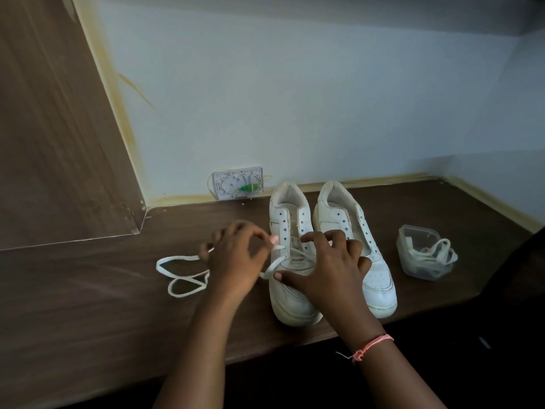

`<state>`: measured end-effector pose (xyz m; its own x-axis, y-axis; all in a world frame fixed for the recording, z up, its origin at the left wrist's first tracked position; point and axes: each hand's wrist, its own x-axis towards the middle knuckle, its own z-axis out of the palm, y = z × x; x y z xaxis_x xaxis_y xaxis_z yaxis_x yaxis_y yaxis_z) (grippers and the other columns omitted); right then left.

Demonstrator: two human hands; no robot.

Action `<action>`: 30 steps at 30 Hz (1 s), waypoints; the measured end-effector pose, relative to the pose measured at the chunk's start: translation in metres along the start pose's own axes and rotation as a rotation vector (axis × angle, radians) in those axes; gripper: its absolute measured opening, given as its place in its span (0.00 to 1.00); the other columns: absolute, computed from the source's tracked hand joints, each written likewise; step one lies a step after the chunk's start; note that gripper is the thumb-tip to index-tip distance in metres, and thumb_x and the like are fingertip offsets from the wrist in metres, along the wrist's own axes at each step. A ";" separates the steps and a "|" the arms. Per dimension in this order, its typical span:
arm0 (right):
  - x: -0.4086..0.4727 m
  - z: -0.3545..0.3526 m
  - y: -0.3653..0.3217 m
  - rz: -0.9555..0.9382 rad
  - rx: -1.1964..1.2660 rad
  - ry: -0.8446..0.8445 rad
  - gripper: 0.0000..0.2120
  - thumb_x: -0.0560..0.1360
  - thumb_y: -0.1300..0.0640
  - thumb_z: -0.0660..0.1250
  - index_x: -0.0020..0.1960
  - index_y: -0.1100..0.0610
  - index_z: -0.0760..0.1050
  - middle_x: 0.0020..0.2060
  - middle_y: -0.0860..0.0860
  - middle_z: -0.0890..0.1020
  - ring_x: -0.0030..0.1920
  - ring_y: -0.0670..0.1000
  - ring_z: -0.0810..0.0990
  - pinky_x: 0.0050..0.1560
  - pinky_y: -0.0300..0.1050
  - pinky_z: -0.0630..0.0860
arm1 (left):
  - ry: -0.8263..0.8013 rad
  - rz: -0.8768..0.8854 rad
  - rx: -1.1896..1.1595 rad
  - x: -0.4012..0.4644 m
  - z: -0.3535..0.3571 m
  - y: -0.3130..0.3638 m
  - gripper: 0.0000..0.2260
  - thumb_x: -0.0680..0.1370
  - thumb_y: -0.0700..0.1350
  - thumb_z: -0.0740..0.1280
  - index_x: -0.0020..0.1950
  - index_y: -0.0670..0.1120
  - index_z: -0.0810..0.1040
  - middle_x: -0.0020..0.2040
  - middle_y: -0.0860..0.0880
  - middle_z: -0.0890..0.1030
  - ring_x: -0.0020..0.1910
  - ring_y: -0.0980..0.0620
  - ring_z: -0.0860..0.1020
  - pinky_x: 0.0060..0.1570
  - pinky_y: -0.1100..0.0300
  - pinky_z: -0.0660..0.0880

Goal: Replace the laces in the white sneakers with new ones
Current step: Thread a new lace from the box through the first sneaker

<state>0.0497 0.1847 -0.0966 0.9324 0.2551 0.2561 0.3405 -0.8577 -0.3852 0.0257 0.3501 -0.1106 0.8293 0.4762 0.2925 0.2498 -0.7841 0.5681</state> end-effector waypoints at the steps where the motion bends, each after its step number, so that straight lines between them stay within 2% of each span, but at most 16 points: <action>1: 0.000 0.000 0.000 -0.001 -0.006 0.001 0.41 0.60 0.26 0.69 0.68 0.40 0.66 0.66 0.46 0.64 0.67 0.52 0.57 0.62 0.51 0.58 | -0.037 0.034 0.001 -0.003 0.003 0.008 0.12 0.76 0.66 0.59 0.45 0.60 0.74 0.58 0.63 0.72 0.61 0.54 0.66 0.63 0.47 0.56; 4: 0.000 0.001 0.001 -0.004 -0.021 0.021 0.41 0.60 0.25 0.69 0.68 0.39 0.66 0.68 0.46 0.63 0.68 0.52 0.54 0.63 0.53 0.57 | -0.083 0.063 -0.039 -0.003 0.012 0.011 0.08 0.79 0.60 0.60 0.44 0.59 0.71 0.57 0.60 0.73 0.61 0.51 0.68 0.63 0.48 0.59; 6: -0.001 0.002 0.001 -0.007 -0.024 0.039 0.40 0.59 0.25 0.69 0.66 0.39 0.67 0.69 0.46 0.61 0.70 0.52 0.49 0.66 0.57 0.54 | -0.065 0.049 -0.101 0.003 0.016 0.008 0.08 0.80 0.59 0.58 0.46 0.59 0.72 0.58 0.58 0.75 0.60 0.50 0.69 0.64 0.46 0.62; 7: -0.001 0.002 0.001 -0.009 -0.019 0.051 0.39 0.59 0.25 0.69 0.66 0.39 0.68 0.70 0.47 0.60 0.72 0.53 0.47 0.68 0.59 0.52 | -0.007 0.012 -0.147 0.005 0.015 0.005 0.11 0.80 0.61 0.56 0.49 0.58 0.74 0.58 0.56 0.76 0.59 0.48 0.71 0.63 0.44 0.64; 9: -0.001 0.002 0.002 -0.013 -0.009 0.067 0.38 0.58 0.25 0.70 0.64 0.39 0.69 0.72 0.47 0.58 0.75 0.55 0.41 0.70 0.64 0.47 | 0.287 -0.181 -0.252 0.012 0.005 -0.008 0.21 0.78 0.63 0.52 0.54 0.51 0.77 0.57 0.47 0.78 0.59 0.42 0.73 0.62 0.43 0.66; 11: -0.001 0.003 0.002 -0.024 -0.014 0.082 0.37 0.58 0.25 0.70 0.63 0.39 0.69 0.73 0.47 0.57 0.76 0.56 0.37 0.71 0.66 0.41 | 0.550 -0.455 -0.288 0.018 -0.015 -0.029 0.19 0.81 0.59 0.56 0.54 0.46 0.78 0.60 0.41 0.77 0.62 0.39 0.71 0.63 0.46 0.62; 12: -0.001 0.004 0.002 -0.030 -0.021 0.094 0.37 0.58 0.25 0.70 0.63 0.39 0.70 0.73 0.48 0.56 0.76 0.56 0.35 0.71 0.67 0.38 | 0.588 -0.567 -0.274 0.018 -0.023 -0.036 0.16 0.81 0.57 0.58 0.54 0.46 0.78 0.63 0.41 0.75 0.64 0.38 0.69 0.63 0.45 0.61; 14: -0.003 0.004 0.004 -0.046 -0.027 0.121 0.37 0.58 0.25 0.70 0.63 0.40 0.71 0.74 0.49 0.57 0.76 0.56 0.32 0.70 0.68 0.34 | 0.535 -0.604 -0.196 0.013 -0.028 -0.037 0.11 0.79 0.56 0.63 0.54 0.50 0.77 0.67 0.45 0.72 0.66 0.39 0.66 0.63 0.42 0.60; 15: -0.003 0.004 0.003 -0.054 -0.033 0.130 0.38 0.58 0.25 0.70 0.63 0.41 0.71 0.75 0.50 0.57 0.76 0.56 0.31 0.69 0.69 0.33 | 0.476 -0.535 -0.161 0.009 -0.028 -0.033 0.11 0.78 0.57 0.65 0.55 0.52 0.77 0.68 0.47 0.70 0.67 0.39 0.65 0.64 0.40 0.59; 17: -0.002 0.003 0.003 -0.046 -0.055 0.113 0.38 0.58 0.25 0.69 0.64 0.41 0.71 0.76 0.50 0.55 0.75 0.56 0.29 0.69 0.70 0.33 | 0.307 -0.285 -0.095 0.002 -0.020 -0.021 0.12 0.76 0.61 0.65 0.54 0.57 0.77 0.69 0.51 0.70 0.70 0.43 0.63 0.68 0.38 0.56; 19: -0.002 0.003 0.002 -0.038 -0.055 0.102 0.39 0.58 0.25 0.69 0.65 0.41 0.70 0.76 0.51 0.54 0.75 0.56 0.29 0.69 0.70 0.33 | 0.089 -0.099 -0.035 0.000 -0.011 -0.008 0.13 0.75 0.66 0.62 0.51 0.60 0.78 0.72 0.55 0.67 0.74 0.48 0.59 0.69 0.39 0.49; 22: -0.002 0.002 0.001 -0.036 -0.062 0.095 0.41 0.58 0.24 0.69 0.66 0.41 0.69 0.76 0.51 0.54 0.75 0.56 0.28 0.69 0.70 0.34 | -0.113 -0.027 -0.049 -0.003 0.002 0.005 0.11 0.76 0.65 0.61 0.48 0.59 0.75 0.71 0.58 0.67 0.74 0.49 0.59 0.69 0.39 0.48; 25: -0.001 0.002 0.002 -0.033 -0.070 0.083 0.41 0.58 0.24 0.68 0.67 0.41 0.68 0.76 0.51 0.54 0.75 0.55 0.28 0.69 0.70 0.34 | -0.116 -0.030 -0.073 -0.001 0.005 0.010 0.06 0.80 0.58 0.61 0.46 0.58 0.72 0.65 0.59 0.70 0.70 0.50 0.63 0.69 0.43 0.53; 30: -0.002 0.003 0.001 -0.012 -0.061 0.036 0.41 0.59 0.23 0.67 0.68 0.39 0.66 0.76 0.49 0.52 0.74 0.55 0.26 0.69 0.70 0.34 | 0.050 -0.023 0.008 0.004 0.002 0.002 0.10 0.80 0.58 0.61 0.50 0.55 0.78 0.65 0.59 0.70 0.65 0.51 0.66 0.65 0.47 0.55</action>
<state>0.0489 0.1845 -0.0999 0.9228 0.2506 0.2928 0.3429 -0.8805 -0.3273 0.0303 0.3492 -0.1094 0.7972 0.5132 0.3179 0.2728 -0.7760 0.5687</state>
